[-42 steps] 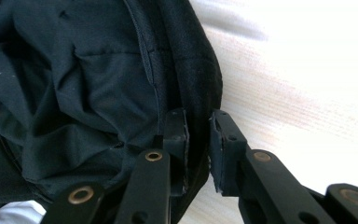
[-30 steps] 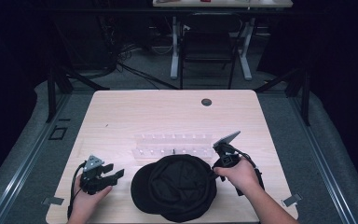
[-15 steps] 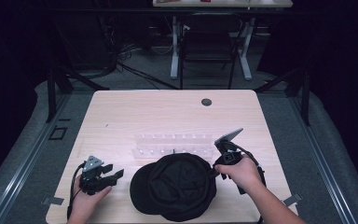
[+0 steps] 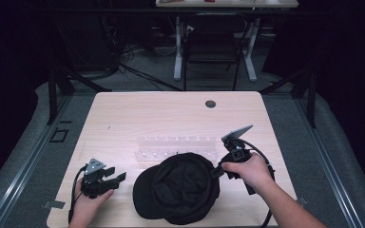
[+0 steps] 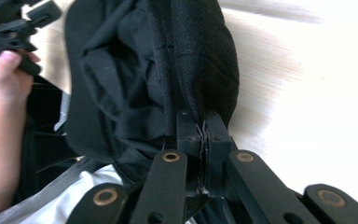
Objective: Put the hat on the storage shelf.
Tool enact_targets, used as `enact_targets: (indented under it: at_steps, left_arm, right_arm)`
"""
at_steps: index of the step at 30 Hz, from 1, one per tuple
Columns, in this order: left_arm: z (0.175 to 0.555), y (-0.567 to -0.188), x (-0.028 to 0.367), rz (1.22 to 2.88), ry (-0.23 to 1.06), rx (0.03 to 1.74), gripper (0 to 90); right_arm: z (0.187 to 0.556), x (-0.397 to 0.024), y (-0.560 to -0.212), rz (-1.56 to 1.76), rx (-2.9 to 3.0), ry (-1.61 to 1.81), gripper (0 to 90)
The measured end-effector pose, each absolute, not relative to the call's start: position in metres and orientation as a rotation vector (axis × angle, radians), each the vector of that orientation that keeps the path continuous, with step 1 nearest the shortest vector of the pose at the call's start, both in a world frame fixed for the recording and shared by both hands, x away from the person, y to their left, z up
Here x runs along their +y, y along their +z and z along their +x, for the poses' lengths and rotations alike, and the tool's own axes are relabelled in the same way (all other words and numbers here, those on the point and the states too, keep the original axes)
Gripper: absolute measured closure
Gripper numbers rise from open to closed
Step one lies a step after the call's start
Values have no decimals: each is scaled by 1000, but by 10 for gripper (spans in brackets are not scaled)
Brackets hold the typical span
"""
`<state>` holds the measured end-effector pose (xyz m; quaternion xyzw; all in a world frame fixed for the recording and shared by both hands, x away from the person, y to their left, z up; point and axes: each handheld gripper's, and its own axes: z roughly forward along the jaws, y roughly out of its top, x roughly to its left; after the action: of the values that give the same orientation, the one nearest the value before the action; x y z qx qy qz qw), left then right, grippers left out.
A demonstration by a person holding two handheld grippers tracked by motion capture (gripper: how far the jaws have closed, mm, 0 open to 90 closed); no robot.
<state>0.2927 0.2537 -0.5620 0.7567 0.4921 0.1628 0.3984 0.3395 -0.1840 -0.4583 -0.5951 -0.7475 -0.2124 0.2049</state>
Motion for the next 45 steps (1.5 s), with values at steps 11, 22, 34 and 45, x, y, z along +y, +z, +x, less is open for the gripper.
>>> enact_targets:
  at_steps: [11,22,34,45]
  left_arm:
    - [293,-563,254,1909,412,1248,445]
    - [293,-563,253,1917,411,1249,444]
    - [293,-562,253,1918,412,1248,445]
    - [293,-563,253,1916,414,1250,444]
  right_arm:
    - [336,-187,-432,-1616,-1988,-679,882]
    - [335,-184,-407,-1570,-1924,-760,883]
    - [332,-184,-382,-1518,-1924,-826,883]
    - [331,-190,-357,-1488,-1923,-898,883]
